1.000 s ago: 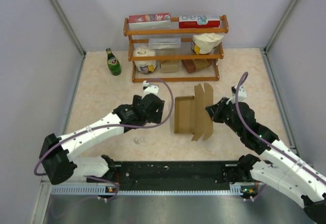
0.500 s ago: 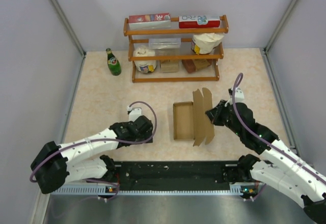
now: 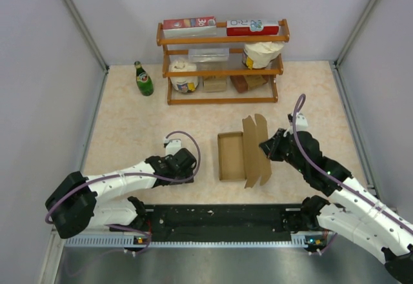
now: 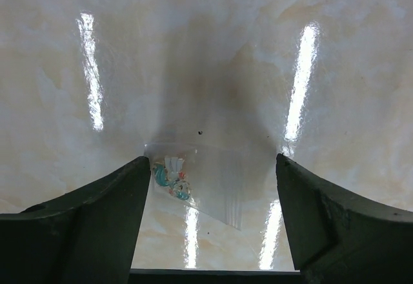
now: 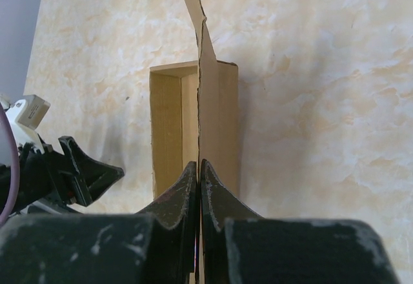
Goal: Fold the paper box
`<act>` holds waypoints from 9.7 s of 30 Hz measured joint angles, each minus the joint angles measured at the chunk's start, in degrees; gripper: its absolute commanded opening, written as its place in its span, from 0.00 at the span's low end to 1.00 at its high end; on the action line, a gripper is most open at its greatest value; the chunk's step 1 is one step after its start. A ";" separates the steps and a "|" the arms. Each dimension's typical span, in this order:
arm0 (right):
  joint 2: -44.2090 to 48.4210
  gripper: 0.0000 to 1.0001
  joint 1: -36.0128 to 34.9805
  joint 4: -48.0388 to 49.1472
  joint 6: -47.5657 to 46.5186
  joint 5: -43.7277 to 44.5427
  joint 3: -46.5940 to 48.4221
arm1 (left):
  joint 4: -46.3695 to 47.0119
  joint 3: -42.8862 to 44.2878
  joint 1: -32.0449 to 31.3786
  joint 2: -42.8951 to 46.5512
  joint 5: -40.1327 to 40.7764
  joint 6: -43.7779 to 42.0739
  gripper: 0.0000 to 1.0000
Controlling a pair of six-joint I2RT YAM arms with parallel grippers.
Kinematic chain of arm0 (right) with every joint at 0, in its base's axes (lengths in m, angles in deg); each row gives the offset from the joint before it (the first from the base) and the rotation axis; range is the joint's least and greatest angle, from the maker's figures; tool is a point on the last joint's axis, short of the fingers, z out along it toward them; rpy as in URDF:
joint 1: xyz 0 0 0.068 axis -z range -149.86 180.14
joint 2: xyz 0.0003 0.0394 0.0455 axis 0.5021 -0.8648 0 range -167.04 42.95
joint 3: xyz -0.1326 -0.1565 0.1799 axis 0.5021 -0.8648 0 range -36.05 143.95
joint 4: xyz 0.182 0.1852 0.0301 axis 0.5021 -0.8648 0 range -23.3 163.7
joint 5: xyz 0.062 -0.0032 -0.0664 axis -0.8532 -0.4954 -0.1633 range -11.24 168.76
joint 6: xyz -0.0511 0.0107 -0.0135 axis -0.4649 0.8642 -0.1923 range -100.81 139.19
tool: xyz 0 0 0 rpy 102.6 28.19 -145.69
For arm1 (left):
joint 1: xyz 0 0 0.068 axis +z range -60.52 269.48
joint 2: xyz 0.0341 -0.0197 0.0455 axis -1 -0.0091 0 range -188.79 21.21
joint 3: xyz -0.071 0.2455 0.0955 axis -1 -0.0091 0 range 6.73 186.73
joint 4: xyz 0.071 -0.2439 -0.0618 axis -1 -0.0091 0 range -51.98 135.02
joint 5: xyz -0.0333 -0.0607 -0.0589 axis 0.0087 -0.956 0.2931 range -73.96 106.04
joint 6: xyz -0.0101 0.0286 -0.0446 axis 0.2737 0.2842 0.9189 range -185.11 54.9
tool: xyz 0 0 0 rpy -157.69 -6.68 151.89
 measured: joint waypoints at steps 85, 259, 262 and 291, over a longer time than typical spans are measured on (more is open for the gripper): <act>-27.26 0.00 0.66 -18.03 -35.87 -18.73 30.82 | 21.35 14.53 11.61 24.61 -22.05 -39.85 0.89; -13.55 0.33 11.43 14.12 -16.87 -16.20 -3.80 | 32.57 8.63 16.63 -2.49 -35.28 -42.62 0.00; -14.03 0.31 11.43 14.84 -16.90 -16.31 -4.33 | 32.57 8.63 16.61 -2.49 -35.28 -42.60 0.00; -15.89 0.10 5.95 22.86 -18.10 -7.39 -5.99 | 33.24 10.67 11.72 -2.84 -26.29 -38.53 0.21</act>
